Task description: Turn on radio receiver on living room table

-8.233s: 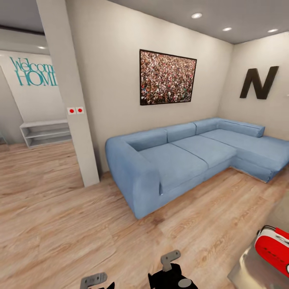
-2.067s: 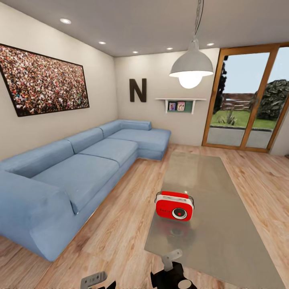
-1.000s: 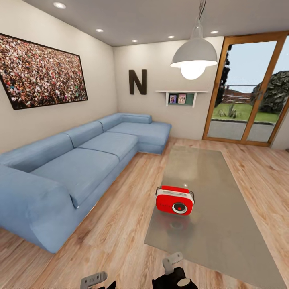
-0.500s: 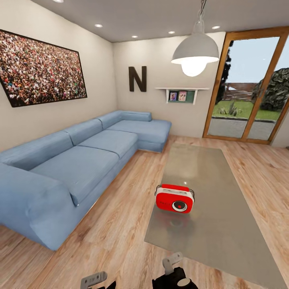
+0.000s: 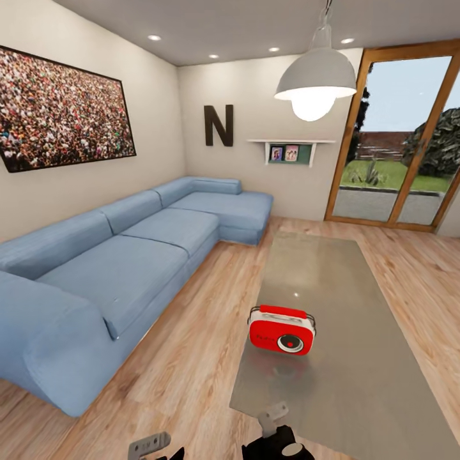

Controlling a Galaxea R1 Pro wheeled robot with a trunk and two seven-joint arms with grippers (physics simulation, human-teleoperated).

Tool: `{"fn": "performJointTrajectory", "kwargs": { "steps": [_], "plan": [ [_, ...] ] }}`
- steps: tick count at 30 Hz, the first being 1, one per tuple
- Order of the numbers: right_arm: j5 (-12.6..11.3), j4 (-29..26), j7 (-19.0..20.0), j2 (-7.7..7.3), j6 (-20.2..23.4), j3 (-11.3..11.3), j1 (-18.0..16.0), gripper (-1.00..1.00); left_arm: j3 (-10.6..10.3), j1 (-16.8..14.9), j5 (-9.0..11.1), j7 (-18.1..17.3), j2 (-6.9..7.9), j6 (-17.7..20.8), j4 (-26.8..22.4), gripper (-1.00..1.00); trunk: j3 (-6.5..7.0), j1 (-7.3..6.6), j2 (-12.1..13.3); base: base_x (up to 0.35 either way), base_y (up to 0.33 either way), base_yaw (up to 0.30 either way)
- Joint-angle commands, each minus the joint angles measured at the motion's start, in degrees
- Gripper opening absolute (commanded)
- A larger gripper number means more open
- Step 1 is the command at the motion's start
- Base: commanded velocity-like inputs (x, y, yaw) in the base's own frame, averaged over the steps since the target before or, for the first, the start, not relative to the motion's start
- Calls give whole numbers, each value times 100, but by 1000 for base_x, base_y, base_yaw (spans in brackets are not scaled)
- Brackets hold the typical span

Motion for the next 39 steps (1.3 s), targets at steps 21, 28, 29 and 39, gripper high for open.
{"fn": "performJointTrajectory", "kwargs": {
  "steps": [21,28,29,39],
  "plan": [
    [-8,0,0,0,-2,3,0,100,-9,0,0,0,-22,0,6,100,0,0,0,138,-19,0],
    [-8,0,0,2,-2,-7,0,100,-9,2,8,0,-36,0,6,100,0,0,0,20,-4,0],
    [-8,0,0,2,-2,-7,0,100,-9,1,7,0,-39,0,6,100,0,0,0,2,0,0],
    [-8,0,0,1,-2,-9,0,100,-9,0,-2,0,-41,0,6,100,0,0,0,59,0,0]
  ]
}}
